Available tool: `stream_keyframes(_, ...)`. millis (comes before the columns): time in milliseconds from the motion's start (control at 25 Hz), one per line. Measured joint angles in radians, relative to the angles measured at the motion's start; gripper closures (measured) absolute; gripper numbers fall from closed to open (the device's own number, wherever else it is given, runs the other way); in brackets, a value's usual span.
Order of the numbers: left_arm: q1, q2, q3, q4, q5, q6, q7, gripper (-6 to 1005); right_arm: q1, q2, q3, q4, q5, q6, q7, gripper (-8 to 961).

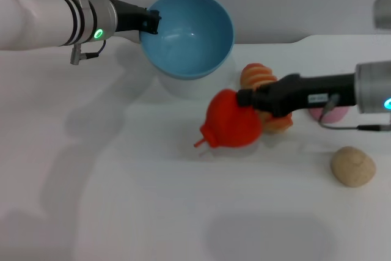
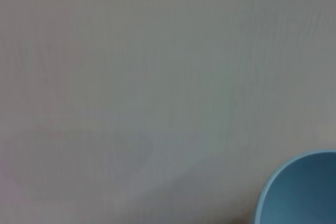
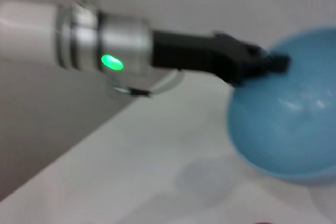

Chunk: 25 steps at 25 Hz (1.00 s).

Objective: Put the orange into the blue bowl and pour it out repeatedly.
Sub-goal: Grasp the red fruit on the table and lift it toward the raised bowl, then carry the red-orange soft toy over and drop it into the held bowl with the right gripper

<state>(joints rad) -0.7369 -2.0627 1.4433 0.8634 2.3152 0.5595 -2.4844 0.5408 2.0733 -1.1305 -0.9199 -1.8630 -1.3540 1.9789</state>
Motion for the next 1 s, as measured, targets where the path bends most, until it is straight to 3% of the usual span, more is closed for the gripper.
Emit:
stream_keyframes(80,-0.006,0.001,0.0,-0.006,0.018,0.002,0.001,1000,-0.033,0.001,0.017,-0.158,0.006,-0.07,0.047,950)
stream_keyframes(440,-0.011,-0.001,0.04,0.051,0.057,0.116,0.001,1001,-0.01,-0.004,0.122,-0.403,0.068,-0.168,0.127,950)
stream_keyframes(760,-0.012,-0.005,0.153,0.135,-0.001,0.174,-0.006,1001,0.073,-0.006,0.156,-0.264,0.044,-0.077,0.106,950)
stream_keyframes(1000,0.002,-0.004,0.158,0.142,-0.04,0.169,-0.007,1000,0.102,-0.006,0.154,-0.158,-0.005,-0.026,0.089,951)
